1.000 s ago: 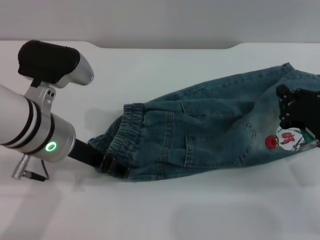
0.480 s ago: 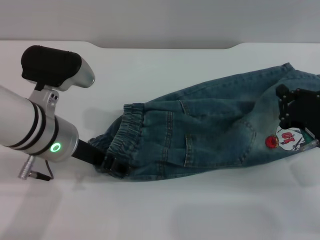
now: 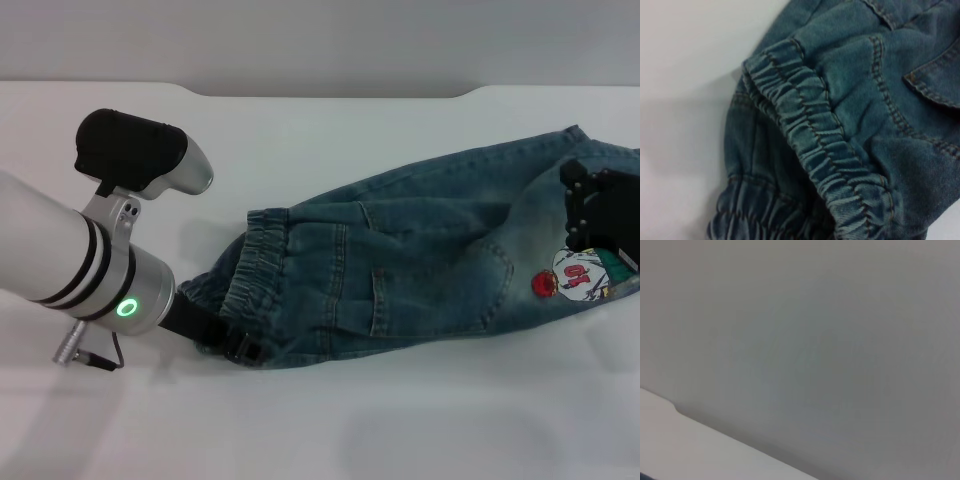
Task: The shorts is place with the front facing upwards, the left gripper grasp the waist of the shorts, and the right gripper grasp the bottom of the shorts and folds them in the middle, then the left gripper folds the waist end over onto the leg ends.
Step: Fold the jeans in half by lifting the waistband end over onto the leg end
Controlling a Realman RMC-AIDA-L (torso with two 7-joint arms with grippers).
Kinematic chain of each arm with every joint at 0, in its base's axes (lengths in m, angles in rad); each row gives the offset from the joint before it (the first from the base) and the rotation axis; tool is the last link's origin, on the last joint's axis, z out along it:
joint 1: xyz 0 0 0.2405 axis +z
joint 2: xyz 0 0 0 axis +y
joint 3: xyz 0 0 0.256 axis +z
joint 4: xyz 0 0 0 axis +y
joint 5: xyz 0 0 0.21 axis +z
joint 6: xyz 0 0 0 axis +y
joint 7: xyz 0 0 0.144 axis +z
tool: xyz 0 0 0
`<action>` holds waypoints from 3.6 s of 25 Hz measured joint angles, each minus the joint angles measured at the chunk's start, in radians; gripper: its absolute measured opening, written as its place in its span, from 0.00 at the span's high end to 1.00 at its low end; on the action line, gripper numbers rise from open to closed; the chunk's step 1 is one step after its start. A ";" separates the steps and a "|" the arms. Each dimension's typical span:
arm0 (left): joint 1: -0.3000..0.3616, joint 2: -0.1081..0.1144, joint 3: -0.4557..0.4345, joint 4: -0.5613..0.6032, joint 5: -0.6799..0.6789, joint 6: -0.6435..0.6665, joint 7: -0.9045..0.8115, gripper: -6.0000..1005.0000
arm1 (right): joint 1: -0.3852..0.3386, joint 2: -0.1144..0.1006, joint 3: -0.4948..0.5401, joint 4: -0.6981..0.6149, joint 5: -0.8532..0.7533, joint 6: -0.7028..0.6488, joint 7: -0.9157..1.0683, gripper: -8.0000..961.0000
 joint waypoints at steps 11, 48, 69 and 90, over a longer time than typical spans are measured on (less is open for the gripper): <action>0.004 0.003 -0.005 -0.011 -0.004 0.003 0.012 0.81 | -0.002 0.002 0.007 -0.002 0.001 0.022 0.000 0.99; 0.067 0.005 -0.140 -0.482 -0.078 0.017 0.090 0.92 | 0.077 0.006 -0.050 -0.105 0.053 0.037 0.021 0.99; 0.060 0.005 -0.225 -0.552 -0.218 0.002 0.177 0.91 | 0.381 0.011 -0.366 -0.357 0.326 0.018 0.039 0.99; 0.063 0.005 -0.241 -0.523 -0.256 0.014 0.244 0.92 | 0.343 -0.008 -0.431 -0.281 0.535 -0.056 -0.013 0.99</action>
